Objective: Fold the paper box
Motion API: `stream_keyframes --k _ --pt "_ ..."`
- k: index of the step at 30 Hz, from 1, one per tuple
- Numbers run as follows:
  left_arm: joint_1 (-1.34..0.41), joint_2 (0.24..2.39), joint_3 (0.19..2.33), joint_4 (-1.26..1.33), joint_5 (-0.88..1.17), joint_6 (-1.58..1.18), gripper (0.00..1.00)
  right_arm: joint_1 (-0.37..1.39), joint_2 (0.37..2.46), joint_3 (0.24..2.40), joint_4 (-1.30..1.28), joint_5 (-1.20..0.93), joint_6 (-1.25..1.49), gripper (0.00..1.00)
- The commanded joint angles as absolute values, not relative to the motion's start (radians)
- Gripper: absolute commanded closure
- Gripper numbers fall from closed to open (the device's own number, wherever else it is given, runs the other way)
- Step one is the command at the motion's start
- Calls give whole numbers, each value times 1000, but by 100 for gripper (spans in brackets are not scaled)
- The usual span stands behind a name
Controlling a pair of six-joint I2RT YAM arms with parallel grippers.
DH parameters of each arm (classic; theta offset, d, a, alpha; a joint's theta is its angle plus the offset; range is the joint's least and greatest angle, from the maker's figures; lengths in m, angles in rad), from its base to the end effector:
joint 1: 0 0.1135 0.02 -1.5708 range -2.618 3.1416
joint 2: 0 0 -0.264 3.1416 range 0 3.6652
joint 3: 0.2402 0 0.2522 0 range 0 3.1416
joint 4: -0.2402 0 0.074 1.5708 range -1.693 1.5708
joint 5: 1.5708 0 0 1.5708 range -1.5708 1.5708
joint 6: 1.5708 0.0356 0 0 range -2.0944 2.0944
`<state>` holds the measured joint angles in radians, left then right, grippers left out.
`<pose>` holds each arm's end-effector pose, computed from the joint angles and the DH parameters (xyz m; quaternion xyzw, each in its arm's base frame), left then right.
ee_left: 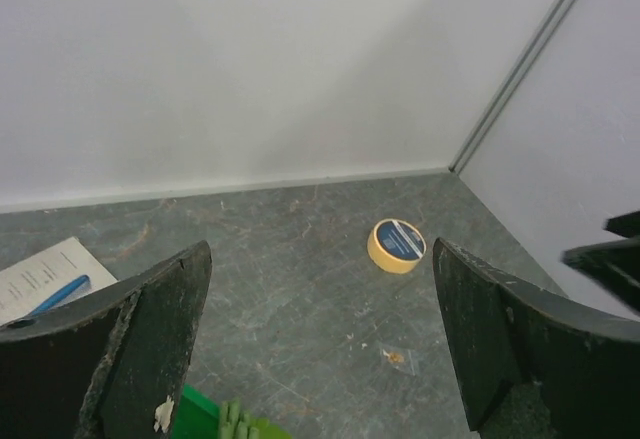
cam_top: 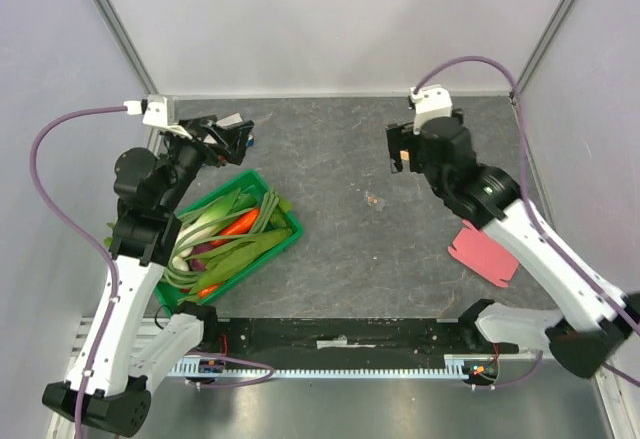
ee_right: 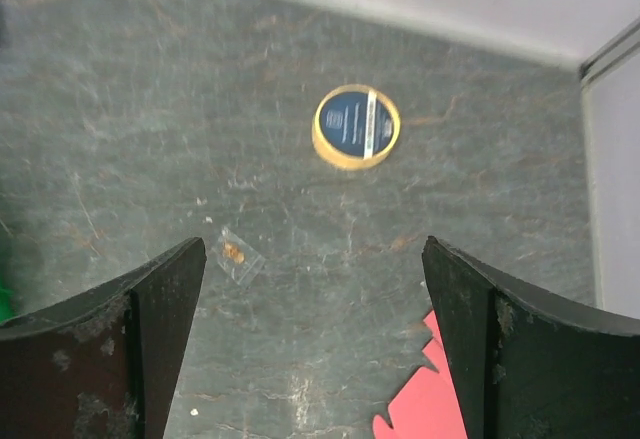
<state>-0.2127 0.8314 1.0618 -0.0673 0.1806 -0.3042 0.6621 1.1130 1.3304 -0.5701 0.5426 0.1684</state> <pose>0.1692 -0.0431 0.4406 0.0392 0.6470 -0.2505 0.7191 0.1908 0.1254 0.4256 -0.0444 0.8037 0.0212 0.5930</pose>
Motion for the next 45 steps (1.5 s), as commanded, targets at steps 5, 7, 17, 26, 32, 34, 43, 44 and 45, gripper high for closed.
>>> stream_keyframes --k 5,7,17,26,32,34,43,44,45 --pt "-210 900 982 -12 353 -321 4 280 1212 1133 -520 137 411 3" --pt "-212 908 968 -8 373 -327 4 151 1207 1092 -520 143 458 3" --pt "-350 917 922 21 428 -311 4 -383 1176 841 -459 167 630 2" --pt "-440 926 902 20 430 -299 4 -518 1318 701 -296 222 643 2" --pt "-456 925 900 25 439 -308 4 -514 1426 655 -261 258 614 2" --pt "-456 923 897 28 448 -310 4 -500 1460 650 -258 235 615 2" --pt "-457 931 894 29 449 -314 5 -341 1457 598 -258 203 664 2" --pt "-457 931 894 29 451 -316 5 -312 1450 595 -259 196 675 2" --pt "-457 934 894 29 451 -316 5 -293 1431 591 -259 184 695 2"
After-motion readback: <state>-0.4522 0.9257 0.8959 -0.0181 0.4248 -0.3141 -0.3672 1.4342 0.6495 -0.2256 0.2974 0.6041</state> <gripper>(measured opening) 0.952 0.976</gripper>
